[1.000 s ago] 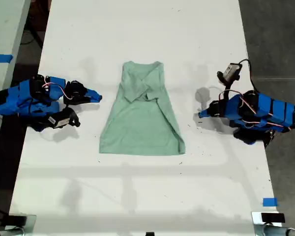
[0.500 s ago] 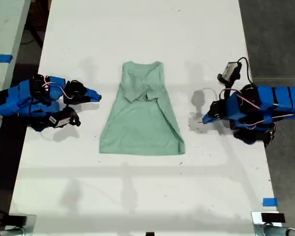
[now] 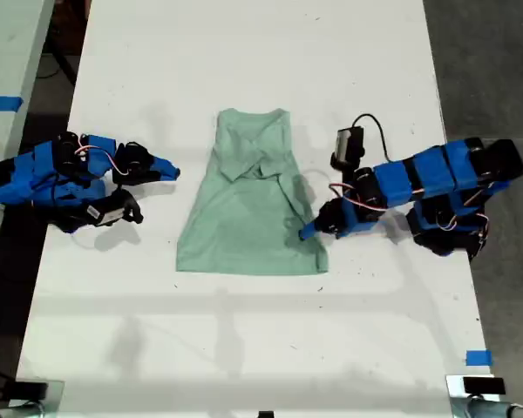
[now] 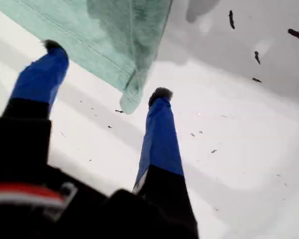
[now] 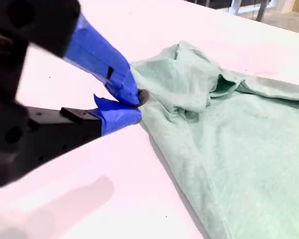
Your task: Fold t shirt
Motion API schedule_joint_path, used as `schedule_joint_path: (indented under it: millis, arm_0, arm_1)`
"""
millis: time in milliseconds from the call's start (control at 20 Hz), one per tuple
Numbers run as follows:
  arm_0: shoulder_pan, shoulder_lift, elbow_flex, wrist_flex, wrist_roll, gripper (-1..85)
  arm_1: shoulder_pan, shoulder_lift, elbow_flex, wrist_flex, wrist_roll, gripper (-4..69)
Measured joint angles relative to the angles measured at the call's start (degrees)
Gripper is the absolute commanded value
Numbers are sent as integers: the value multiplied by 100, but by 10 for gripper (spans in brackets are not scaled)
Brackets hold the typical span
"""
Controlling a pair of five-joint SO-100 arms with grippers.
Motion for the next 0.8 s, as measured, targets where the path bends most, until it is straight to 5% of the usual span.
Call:
schedule_joint_path:
  millis: [350, 450, 600, 800]
  arm_0:
    - [0, 0, 0, 0, 0, -1]
    - [0, 0, 0, 0, 0, -1]
    - [0, 0, 0, 0, 0, -1]
    - [0, 0, 0, 0, 0, -1]
  arm_1:
    - [97, -580, 1143, -1749, -18, 205]
    - [123, -861, 1151, -1960, -149, 181]
    - [149, -1011, 1151, -2065, -185, 10]
    - [220, -1072, 1116, -1978, -193, 7]
